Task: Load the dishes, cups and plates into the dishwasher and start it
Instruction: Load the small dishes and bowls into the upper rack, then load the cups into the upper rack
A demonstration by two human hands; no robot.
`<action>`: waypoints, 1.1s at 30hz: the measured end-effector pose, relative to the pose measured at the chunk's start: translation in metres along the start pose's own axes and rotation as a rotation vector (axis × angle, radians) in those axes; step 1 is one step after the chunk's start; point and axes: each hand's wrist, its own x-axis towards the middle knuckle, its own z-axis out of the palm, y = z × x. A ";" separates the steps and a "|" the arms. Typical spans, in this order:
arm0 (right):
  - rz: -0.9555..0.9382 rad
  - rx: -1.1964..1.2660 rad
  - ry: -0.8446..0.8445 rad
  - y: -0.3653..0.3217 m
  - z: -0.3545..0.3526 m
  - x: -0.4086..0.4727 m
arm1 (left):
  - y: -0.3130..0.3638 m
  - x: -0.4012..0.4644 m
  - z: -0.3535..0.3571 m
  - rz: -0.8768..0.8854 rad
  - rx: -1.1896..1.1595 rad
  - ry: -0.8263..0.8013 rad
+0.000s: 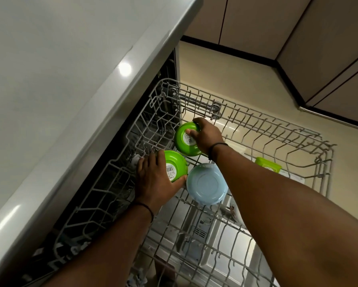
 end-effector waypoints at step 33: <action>-0.254 -0.327 -0.062 -0.045 -0.149 -0.227 | 0.075 -0.103 -0.204 0.008 0.090 -0.006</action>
